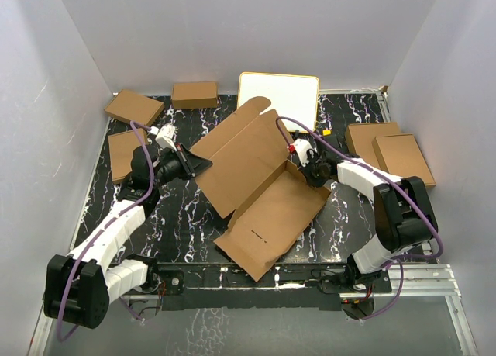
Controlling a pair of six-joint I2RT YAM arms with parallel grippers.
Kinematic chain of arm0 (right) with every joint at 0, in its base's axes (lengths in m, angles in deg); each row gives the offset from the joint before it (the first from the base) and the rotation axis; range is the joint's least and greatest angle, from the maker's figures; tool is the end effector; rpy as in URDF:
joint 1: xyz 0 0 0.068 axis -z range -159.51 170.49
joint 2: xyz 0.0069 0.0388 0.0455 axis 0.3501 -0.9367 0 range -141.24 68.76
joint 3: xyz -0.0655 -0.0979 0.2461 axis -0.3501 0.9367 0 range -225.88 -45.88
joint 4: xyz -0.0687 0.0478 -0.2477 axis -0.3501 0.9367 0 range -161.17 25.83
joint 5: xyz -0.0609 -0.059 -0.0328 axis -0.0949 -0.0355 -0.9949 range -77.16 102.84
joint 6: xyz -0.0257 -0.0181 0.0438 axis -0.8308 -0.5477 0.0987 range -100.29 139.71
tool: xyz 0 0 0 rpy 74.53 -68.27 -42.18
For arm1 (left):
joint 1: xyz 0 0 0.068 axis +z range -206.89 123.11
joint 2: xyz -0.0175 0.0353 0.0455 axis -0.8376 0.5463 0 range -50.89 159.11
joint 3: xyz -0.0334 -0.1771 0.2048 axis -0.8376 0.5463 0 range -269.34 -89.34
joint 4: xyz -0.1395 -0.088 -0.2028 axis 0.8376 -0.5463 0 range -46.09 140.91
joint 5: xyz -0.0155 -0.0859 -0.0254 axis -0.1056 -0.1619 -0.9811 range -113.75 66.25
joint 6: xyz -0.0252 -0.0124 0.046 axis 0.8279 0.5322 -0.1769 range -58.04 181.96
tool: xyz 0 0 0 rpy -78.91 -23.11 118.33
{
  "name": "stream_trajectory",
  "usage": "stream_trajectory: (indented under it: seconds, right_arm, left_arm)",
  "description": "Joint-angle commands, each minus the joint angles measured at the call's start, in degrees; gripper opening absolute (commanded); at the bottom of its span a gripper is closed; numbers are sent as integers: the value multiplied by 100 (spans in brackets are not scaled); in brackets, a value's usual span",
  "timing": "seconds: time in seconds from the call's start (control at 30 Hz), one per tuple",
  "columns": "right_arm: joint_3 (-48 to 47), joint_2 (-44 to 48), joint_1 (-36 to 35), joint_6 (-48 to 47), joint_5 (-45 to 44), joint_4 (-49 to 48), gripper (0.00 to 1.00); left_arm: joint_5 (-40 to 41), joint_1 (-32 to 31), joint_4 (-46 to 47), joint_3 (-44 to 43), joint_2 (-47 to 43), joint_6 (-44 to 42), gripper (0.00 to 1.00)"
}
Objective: Fold the paper box
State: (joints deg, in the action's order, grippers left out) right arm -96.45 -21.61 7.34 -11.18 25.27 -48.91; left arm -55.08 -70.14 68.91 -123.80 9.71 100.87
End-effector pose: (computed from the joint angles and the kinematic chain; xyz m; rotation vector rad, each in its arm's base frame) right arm 0.2898 0.0756 0.1707 -1.0491 2.4042 0.1814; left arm 0.2294 -0.0731 0.2746 0.0268 1.8290 -1.1252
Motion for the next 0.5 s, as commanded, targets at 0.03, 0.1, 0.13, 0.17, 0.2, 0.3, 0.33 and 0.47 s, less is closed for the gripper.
stream_trajectory:
  seconds: [0.03, 0.1, 0.13, 0.17, 0.2, 0.3, 0.33, 0.47]
  right_arm:
    - [-12, 148, 5, 194, -524, -407, 8]
    - [-104, 83, 7, 198, -206, -249, 14]
    - [-140, 63, 6, 221, -39, -191, 20]
    - [-172, 43, 5, 233, 94, -140, 24]
    - [-210, 35, 6, 241, 196, -105, 28]
    - [-339, 11, 5, 251, 353, -11, 34]
    - [-367, 10, 5, 251, 371, 14, 35]
    - [-446, 23, 5, 251, 347, -17, 36]
  left_arm:
    - [-105, 19, 174, -259, 63, -86, 0]
    - [-126, 17, 215, -291, 90, -69, 0]
    - [-139, 19, 221, -310, 109, -66, 0]
    - [-155, 19, 215, -335, 117, -73, 0]
    - [-168, 20, 191, -369, 119, -88, 0]
    - [-192, 16, 122, -432, 128, -140, 0]
    - [-203, 19, 117, -436, 129, -153, 0]
    - [-226, 19, 153, -447, 166, -148, 0]
